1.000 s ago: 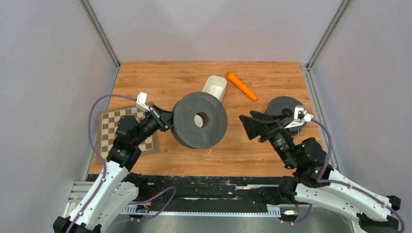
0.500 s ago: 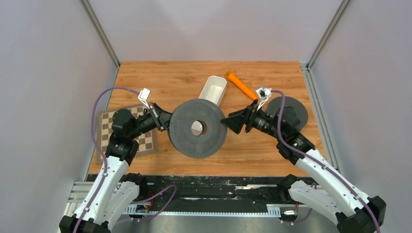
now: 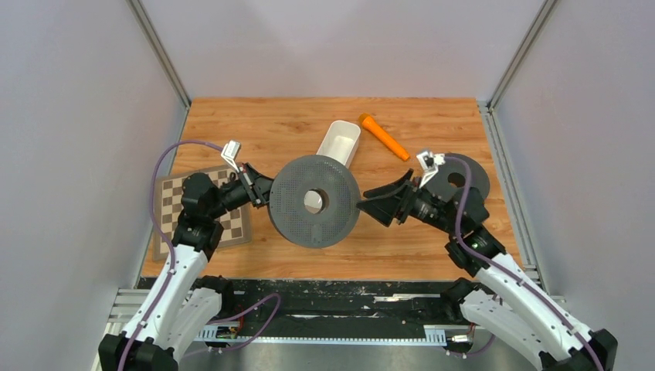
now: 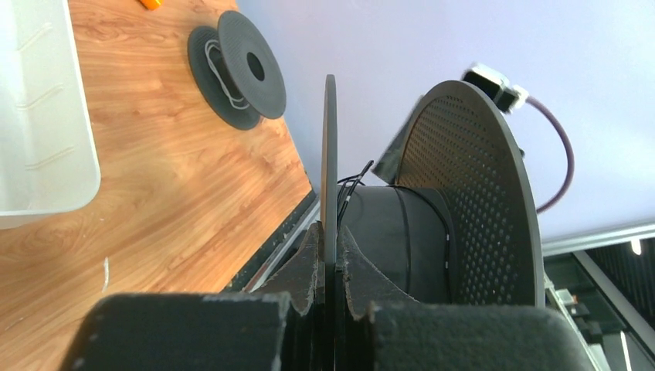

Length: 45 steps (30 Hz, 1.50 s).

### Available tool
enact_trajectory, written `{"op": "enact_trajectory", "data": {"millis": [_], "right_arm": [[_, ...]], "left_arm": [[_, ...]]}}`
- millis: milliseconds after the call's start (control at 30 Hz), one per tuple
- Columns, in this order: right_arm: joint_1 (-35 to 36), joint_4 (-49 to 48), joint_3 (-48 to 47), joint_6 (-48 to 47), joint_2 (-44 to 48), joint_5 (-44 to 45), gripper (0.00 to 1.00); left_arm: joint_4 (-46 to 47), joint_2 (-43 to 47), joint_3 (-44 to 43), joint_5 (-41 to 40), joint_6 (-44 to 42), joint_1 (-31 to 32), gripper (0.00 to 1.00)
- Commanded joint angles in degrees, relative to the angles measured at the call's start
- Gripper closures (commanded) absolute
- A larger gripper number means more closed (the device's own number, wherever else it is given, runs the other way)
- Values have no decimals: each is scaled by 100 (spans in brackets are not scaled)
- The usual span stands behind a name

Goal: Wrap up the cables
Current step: Wrap the cable around the cable reel.

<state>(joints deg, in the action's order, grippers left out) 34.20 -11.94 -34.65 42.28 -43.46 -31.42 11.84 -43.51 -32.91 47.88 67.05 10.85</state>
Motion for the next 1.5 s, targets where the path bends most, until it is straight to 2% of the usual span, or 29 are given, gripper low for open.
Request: {"op": "enact_trajectory", "data": {"millis": [0, 100, 200, 267, 367, 467, 600, 700, 767, 900, 1067, 1467], "right_arm": [[-14, 362, -173, -498, 779, 940, 32], [-3, 532, -55, -1102, 1329, 1231, 40], [141, 207, 234, -1617, 1624, 1164, 52], [388, 9, 329, -1979, 1636, 1155, 56], [920, -76, 283, -2541, 1458, 1335, 55], [1558, 1, 144, -2878, 1173, 2028, 53], [2079, -516, 160, -3093, 585, 1597, 53], [3020, -485, 133, -4116, 161, 2853, 52], [3374, -538, 29, -4732, -92, 3311, 52], [3655, -605, -251, -5193, -651, 3831, 55], [3903, -1134, -227, -5751, -1074, 4606, 57], [3928, -1303, -410, -6163, -1583, 4789, 55]], "left_arm": [[314, 138, -37, -462, 461, -81, 100], [151, 209, -41, -924, 686, -81, 100], [-221, 266, -109, -1349, 931, -83, 100], [-356, 322, -111, -1631, 1103, -77, 100], [-499, 397, -95, -1957, 1324, -81, 100], [-571, 389, -102, -2003, 1373, -83, 100], [-778, 410, -123, -2164, 1437, -81, 100], [-841, 430, -135, -2220, 1499, -83, 100], [-873, 438, -159, -2221, 1525, -83, 100], [-913, 452, -182, -2216, 1575, -82, 100], [-946, 496, -176, -2191, 1593, -78, 100], [-947, 524, -169, -2169, 1623, -83, 100]]}}
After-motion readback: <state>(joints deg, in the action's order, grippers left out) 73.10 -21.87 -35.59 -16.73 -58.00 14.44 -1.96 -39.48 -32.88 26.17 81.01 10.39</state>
